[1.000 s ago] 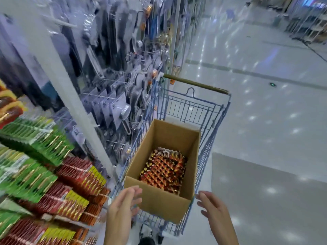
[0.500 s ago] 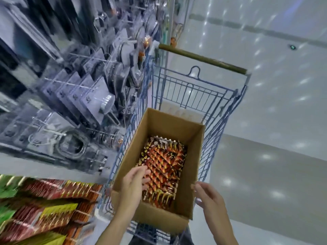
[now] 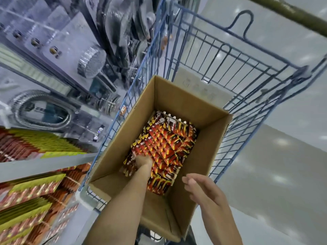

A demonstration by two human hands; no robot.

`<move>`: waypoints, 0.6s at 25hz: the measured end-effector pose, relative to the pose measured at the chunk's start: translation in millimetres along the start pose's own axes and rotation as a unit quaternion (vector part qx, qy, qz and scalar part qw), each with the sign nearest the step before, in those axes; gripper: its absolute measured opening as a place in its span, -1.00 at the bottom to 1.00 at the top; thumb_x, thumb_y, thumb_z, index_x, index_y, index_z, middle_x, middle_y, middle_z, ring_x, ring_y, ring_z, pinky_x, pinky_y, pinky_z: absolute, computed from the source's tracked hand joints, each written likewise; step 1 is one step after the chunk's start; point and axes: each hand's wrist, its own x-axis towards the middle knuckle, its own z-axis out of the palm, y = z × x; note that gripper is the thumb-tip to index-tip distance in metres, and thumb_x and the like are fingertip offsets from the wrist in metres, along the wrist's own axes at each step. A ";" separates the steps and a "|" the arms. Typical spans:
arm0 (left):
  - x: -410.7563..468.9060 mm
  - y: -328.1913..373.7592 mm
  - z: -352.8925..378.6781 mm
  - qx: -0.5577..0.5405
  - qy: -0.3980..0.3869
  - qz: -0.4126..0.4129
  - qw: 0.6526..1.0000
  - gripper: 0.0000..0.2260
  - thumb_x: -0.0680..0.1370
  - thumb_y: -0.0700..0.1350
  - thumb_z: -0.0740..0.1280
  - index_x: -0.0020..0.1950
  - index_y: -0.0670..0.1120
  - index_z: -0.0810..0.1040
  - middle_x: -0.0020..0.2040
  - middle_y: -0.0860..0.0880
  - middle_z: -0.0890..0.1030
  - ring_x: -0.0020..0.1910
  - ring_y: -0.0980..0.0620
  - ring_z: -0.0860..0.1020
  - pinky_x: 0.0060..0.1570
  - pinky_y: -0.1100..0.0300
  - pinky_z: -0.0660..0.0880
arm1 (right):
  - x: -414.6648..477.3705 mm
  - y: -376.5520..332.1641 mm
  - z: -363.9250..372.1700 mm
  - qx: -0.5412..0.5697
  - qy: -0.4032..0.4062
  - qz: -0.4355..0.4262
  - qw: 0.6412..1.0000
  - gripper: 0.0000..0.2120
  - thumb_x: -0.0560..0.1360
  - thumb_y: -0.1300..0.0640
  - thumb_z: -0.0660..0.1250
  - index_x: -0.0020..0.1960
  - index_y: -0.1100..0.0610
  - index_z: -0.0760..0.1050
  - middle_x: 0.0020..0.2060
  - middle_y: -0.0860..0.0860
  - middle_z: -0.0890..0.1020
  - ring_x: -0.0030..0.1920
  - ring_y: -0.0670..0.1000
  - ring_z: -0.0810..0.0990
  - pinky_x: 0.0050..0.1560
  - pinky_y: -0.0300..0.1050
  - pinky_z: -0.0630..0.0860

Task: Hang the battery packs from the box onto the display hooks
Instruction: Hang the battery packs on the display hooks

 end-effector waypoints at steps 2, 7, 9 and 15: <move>13.5 -2.0 9.3 -0.012 0.011 0.002 1.000 -0.71 0.68 -0.25 0.28 0.40 -0.28 0.51 0.39 -0.28 0.55 0.39 -0.28 0.52 0.37 -0.06 0.45 | 5.2 0.8 -3.8 0.002 -0.002 0.016 1.000 -0.74 0.46 -0.12 0.36 0.06 -0.03 0.67 -0.06 -0.18 0.74 0.02 -0.23 0.66 0.15 -0.14 0.53; 34.6 -8.5 20.5 -0.011 0.045 0.002 0.999 -0.76 0.62 -0.27 0.39 0.29 -0.22 0.55 0.35 -0.26 0.57 0.35 -0.28 0.53 0.29 -0.04 0.48 | 14.4 3.8 -6.5 -0.005 0.003 0.052 0.999 -0.87 0.58 0.02 0.36 0.06 -0.01 0.66 -0.06 -0.19 0.74 0.00 -0.24 0.66 0.17 -0.15 0.53; 35.7 -7.8 24.4 0.000 0.045 -0.004 0.999 -0.71 0.62 -0.23 0.41 0.35 -0.22 0.55 0.35 -0.26 0.57 0.34 -0.27 0.54 0.29 -0.04 0.50 | 19.0 6.3 -5.7 -0.006 0.008 0.056 0.998 -0.87 0.56 0.02 0.37 0.05 0.00 0.66 -0.08 -0.18 0.74 -0.01 -0.23 0.66 0.14 -0.16 0.53; 32.6 -1.6 12.6 0.015 0.056 0.005 0.998 -0.73 0.63 -0.26 0.39 0.33 -0.25 0.58 0.32 -0.24 0.61 0.30 -0.25 0.58 0.26 -0.06 0.53 | 28.8 6.3 3.2 -0.035 0.003 0.056 0.998 -0.89 0.60 -0.01 0.35 0.04 -0.09 0.65 -0.06 -0.22 0.71 0.09 -0.15 0.65 0.18 -0.14 0.56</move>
